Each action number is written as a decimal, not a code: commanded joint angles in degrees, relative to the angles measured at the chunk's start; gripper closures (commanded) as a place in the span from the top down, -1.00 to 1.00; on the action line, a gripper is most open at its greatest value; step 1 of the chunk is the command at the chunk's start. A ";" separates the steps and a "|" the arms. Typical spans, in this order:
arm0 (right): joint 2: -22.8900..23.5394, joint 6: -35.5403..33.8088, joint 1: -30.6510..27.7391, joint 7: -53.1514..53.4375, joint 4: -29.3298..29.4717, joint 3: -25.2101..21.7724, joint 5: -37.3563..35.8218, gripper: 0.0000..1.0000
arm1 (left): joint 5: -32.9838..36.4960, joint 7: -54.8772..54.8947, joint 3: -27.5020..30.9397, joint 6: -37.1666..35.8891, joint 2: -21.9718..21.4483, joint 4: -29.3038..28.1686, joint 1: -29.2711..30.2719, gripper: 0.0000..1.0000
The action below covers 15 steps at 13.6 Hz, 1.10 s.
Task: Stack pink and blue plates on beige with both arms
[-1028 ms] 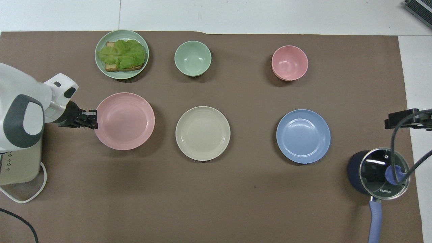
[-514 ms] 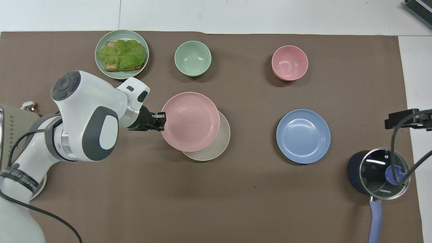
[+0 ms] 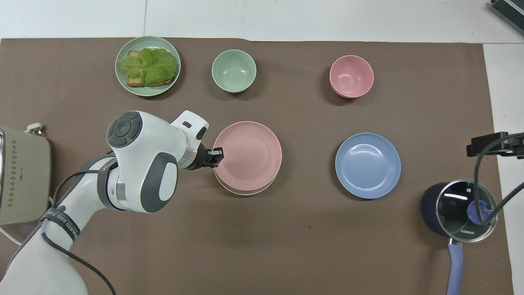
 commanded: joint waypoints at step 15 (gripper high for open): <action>-1.09 -0.25 -0.35 -2.00 -1.71 0.10 0.69 1.00 | 17.48 6.30 1.61 -8.97 -0.79 10.28 12.48 1.00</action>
